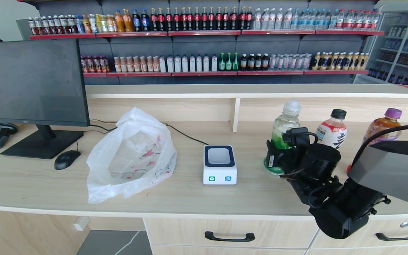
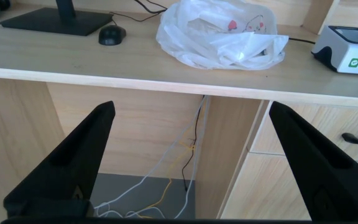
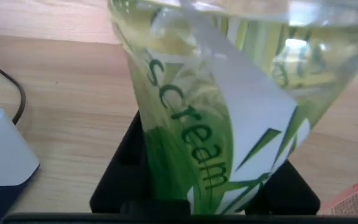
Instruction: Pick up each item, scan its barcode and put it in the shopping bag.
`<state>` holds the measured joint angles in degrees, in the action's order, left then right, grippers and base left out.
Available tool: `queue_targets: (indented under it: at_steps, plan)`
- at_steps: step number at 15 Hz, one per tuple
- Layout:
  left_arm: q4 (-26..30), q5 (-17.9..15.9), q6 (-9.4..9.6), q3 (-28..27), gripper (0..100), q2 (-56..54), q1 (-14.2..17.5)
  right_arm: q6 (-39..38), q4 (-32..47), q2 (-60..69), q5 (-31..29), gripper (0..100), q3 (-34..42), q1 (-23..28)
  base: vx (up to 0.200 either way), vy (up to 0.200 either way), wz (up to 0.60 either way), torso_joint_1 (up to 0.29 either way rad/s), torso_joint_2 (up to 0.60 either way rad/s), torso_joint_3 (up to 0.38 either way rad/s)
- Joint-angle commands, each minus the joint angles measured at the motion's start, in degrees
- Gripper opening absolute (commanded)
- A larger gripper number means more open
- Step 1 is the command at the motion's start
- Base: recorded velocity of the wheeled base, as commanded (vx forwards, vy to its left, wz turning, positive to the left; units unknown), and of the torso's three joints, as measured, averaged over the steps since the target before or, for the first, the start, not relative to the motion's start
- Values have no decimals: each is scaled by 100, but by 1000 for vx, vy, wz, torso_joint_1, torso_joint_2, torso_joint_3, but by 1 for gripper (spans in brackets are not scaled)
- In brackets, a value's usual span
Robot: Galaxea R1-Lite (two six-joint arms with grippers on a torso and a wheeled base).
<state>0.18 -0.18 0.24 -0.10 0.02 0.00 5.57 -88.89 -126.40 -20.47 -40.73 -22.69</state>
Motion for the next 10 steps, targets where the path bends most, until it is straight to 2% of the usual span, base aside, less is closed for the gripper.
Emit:
queue_targets:
  at_steps: [1,10]
  plan:
    - [-1,1,2,1,100,-2,0,-3,-5,-7,8,0,-58,1,0,0,0,0,0,0]
    - [-1,1,2,1,100,-2,0,32,-5,520,8,0,-40,-96,0,0,0,0,0,0]
